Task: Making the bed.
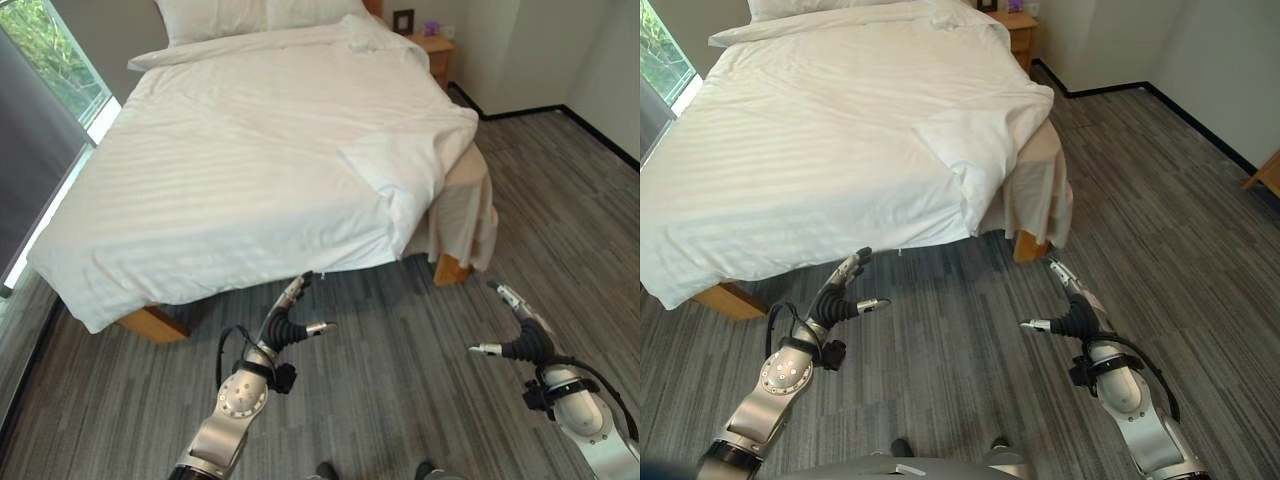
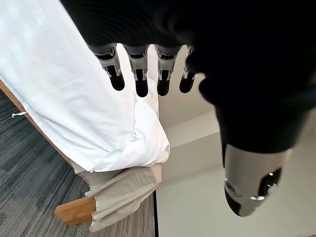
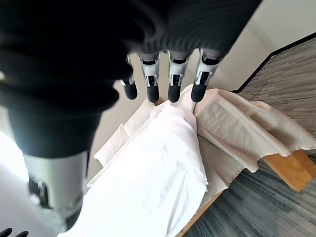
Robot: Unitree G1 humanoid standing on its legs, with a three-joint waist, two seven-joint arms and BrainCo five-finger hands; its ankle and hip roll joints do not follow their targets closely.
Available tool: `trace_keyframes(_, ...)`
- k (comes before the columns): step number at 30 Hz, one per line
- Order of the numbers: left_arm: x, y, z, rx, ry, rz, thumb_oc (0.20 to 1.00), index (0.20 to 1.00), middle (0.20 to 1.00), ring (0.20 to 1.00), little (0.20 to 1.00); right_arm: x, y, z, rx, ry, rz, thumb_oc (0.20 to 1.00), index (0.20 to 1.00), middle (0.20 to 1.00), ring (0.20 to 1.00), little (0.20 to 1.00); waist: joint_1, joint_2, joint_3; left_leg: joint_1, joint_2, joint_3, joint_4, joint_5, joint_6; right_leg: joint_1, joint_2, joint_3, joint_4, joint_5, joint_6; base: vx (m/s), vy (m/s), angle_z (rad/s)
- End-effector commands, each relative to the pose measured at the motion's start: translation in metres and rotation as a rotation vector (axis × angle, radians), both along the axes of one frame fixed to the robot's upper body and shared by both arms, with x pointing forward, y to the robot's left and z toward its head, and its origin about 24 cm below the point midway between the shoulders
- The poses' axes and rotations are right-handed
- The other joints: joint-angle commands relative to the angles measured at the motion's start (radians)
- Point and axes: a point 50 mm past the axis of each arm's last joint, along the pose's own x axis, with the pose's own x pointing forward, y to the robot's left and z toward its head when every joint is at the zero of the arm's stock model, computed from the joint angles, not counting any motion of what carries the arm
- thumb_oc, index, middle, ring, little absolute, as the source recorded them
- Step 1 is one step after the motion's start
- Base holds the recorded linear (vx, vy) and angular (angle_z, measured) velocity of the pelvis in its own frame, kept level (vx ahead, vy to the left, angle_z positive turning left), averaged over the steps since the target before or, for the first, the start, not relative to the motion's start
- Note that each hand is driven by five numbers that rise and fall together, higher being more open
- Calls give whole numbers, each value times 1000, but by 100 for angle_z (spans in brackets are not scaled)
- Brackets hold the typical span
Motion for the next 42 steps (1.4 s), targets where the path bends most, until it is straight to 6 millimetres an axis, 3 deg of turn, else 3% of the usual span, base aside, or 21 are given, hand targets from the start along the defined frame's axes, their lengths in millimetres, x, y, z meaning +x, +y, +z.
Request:
trace_keyframes(1, 14, -16, 27, -88, -134, -71, 1000, 1000, 1000, 1000, 1000, 5, 1, 28, 5, -139, 27, 1000, 1000, 1000, 1000, 1000, -9, 17, -16, 43, 157, -25, 5, 52, -119, 3, -66, -3, -9, 21, 108, 14, -73, -7)
trace_keyframes(10, 16, -25, 30, -119, -138, -105, 1000, 1000, 1000, 1000, 1000, 5, -4, 26, -19, -126, 15, 1000, 1000, 1000, 1000, 1000, -32, 39, -17, 80, 183, -1, 17, 70, -136, 23, -32, 19, -12, -17, 88, 17, -68, -18)
trace_keyframes(14, 24, -37, 35, -170, -148, -131, 1000, 1000, 1000, 1000, 1000, 6, -7, 31, -21, -148, 5, 1000, 1000, 1000, 1000, 1000, -29, 20, 36, -54, 267, -65, 331, 196, -184, 49, 6, 53, -13, -51, 30, -13, -216, -16)
trace_keyframes(16, 25, -38, 36, -175, -149, -130, 1000, 1000, 1000, 1000, 1000, 7, -8, 30, -20, -140, 3, 1000, 1000, 1000, 1000, 1000, -27, 9, 51, -96, 283, -101, 418, 228, -184, 54, 11, 63, -13, -58, 18, 5, -142, -58)
trace_keyframes(18, 25, -42, 33, -189, -135, -131, 1000, 1000, 1000, 1000, 1000, 7, -9, 25, -25, -115, -7, 1000, 1000, 1000, 1000, 1000, -27, -1, 56, -131, 262, -118, 463, 193, -172, 64, 11, 84, -13, -70, 14, 50, -91, -48)
trace_keyframes(19, 24, -43, 32, -195, -132, -133, 1000, 1000, 1000, 1000, 1000, 7, -8, 25, -34, -115, -8, 1000, 1000, 1000, 1000, 1000, -16, -5, 58, -159, 223, -144, 452, 160, -155, 67, 8, 99, -13, -71, 15, 54, -30, -28)
trace_keyframes(20, 24, -43, 32, -194, -133, -133, 1000, 1000, 1000, 1000, 1000, 7, -8, 25, -34, -116, -8, 1000, 1000, 1000, 1000, 1000, -16, -6, 57, -162, 220, -142, 449, 164, -150, 63, 5, 99, -13, -66, 16, 74, -21, -32)
trace_keyframes(21, 24, -47, 30, -204, -125, -138, 1000, 1000, 1000, 1000, 1000, 7, -8, 26, -36, -119, -8, 1000, 1000, 1000, 1000, 1000, -8, -11, 58, -188, 175, -171, 426, 113, -134, 71, 2, 119, -13, -72, 18, 158, 31, -39)
trace_keyframes(22, 26, -54, 28, -213, -114, -137, 1000, 1000, 1000, 1000, 1000, 7, -7, 24, -30, -118, -10, 1000, 1000, 1000, 1000, 1000, -4, -12, 46, -201, 102, -182, 296, 49, -99, 62, -2, 149, -13, -74, 40, 220, 47, -39)
trace_keyframes(26, 31, -65, 34, -205, -147, -151, 1000, 1000, 1000, 1000, 1000, 14, -1, 22, -30, -119, 0, 1000, 1000, 1000, 1000, 1000, 26, 11, 59, -263, 21, -254, 114, 109, -104, 70, 20, 216, -13, -93, 53, 216, 14, -56)
trace_keyframes(27, 32, -67, 36, -210, -156, -152, 1000, 1000, 1000, 1000, 1000, 15, 2, 22, -29, -124, 7, 1000, 1000, 1000, 1000, 1000, 34, 13, 66, -280, 11, -266, 105, 119, -108, 78, 27, 231, -13, -102, 50, 226, -13, -56)
trace_keyframes(30, 32, -73, 36, -218, -151, -158, 1000, 1000, 1000, 1000, 1000, 17, 9, 19, -11, -116, 27, 1000, 1000, 1000, 1000, 1000, 34, 17, 52, -253, 6, -239, 54, 122, -79, 110, 32, 279, -13, -142, 55, 345, 89, -82)
trace_keyframes(34, 34, -80, 42, -198, -173, -200, 1000, 1000, 1000, 1000, 1000, 13, 13, 13, 17, -94, 32, 1000, 1000, 1000, 1000, 1000, 39, -19, 51, -247, -3, -199, 45, 114, -43, 117, 33, 300, 66, -170, 40, 199, 18, -69)
trace_keyframes(35, 38, -82, 49, -172, -203, -213, 1000, 1000, 1000, 1000, 1000, 17, 19, 11, 29, -95, 45, 1000, 1000, 1000, 1000, 1000, 31, -31, 61, -213, -1, -170, 27, 79, -15, 25, 55, 262, 251, -163, 97, 88, 4, -38)
trace_keyframes(36, 39, -82, 50, -171, -205, -212, 1000, 1000, 1000, 1000, 1000, 18, 20, 11, 30, -97, 46, 1000, 1000, 1000, 1000, 1000, 32, -32, 61, -216, -3, -167, 28, 78, -12, 10, 52, 265, 275, -175, 99, 127, 10, -45)
trace_keyframes(38, 41, -83, 52, -148, -216, -217, 1000, 1000, 1000, 1000, 1000, 23, 27, 13, 25, -106, 76, 1000, 1000, 1000, 1000, 1000, 11, -28, 82, -163, 5, -145, 18, 53, 3, -139, 31, 223, 517, -80, 186, 125, 31, -32)
trace_keyframes(39, 41, -82, 53, -137, -224, -213, 1000, 1000, 1000, 1000, 1000, 24, 31, 13, 27, -106, 86, 1000, 1000, 1000, 1000, 1000, -1, -8, 92, -109, 23, -120, 11, 33, 7, -215, 9, 167, 622, -9, 186, 140, 21, -13)
trace_keyframes(40, 42, -82, 53, -137, -224, -213, 1000, 1000, 1000, 1000, 1000, 24, 31, 14, 27, -106, 87, 1000, 1000, 1000, 1000, 1000, -1, -9, 94, -109, 22, -119, 12, 32, 7, -219, 6, 168, 630, -12, 186, 196, 24, -6)
trace_keyframes(42, 43, -80, 56, -146, -229, -205, 1000, 1000, 1000, 1000, 1000, 25, 33, 15, 30, -112, 92, 1000, 1000, 1000, 1000, 1000, -3, 0, 98, -65, 15, -96, 8, 2, 8, -243, -76, 100, 590, -22, 186, 244, 29, 0)
